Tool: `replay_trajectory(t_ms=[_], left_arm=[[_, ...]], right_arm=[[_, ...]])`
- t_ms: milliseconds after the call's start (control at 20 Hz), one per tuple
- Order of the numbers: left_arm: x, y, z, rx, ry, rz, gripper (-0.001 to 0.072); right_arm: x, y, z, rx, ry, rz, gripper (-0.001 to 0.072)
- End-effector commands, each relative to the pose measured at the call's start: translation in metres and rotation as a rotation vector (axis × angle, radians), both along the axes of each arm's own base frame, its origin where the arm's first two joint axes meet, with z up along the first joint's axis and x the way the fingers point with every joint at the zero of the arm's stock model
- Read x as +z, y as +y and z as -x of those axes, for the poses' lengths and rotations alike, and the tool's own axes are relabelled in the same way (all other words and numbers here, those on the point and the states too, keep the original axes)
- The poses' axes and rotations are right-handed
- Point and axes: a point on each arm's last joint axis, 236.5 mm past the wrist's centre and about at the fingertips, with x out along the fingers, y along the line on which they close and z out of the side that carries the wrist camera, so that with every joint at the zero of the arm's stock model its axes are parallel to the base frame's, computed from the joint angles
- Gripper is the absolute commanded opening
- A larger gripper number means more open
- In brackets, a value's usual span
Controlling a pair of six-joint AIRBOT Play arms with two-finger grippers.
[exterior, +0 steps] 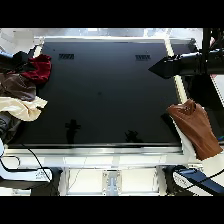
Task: Fold the shirts.
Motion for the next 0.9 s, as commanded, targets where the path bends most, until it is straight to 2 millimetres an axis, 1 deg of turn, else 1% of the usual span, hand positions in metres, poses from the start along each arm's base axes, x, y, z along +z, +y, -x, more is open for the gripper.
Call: replay_trajectory(t_ms=[0,750,850], left_arm=[[0.0,0.0001,0.0001,0.0,0.0,0.0,0.001],[-0.0002,0.0003,-0.0003,0.001,-0.001,-0.001,0.001],[-0.0026,0.0086,-0.0085,0.024,-0.02,-0.026,0.0019]], right_arm=[[0.0001,0.0004,0.0,0.001,0.0,0.0,0.0332],[0.0003,0.0003,-0.0003,0.0,-0.001,-0.001,0.0332],[0.0003,0.0003,-0.0003,0.0,-0.001,-0.001,0.0332]])
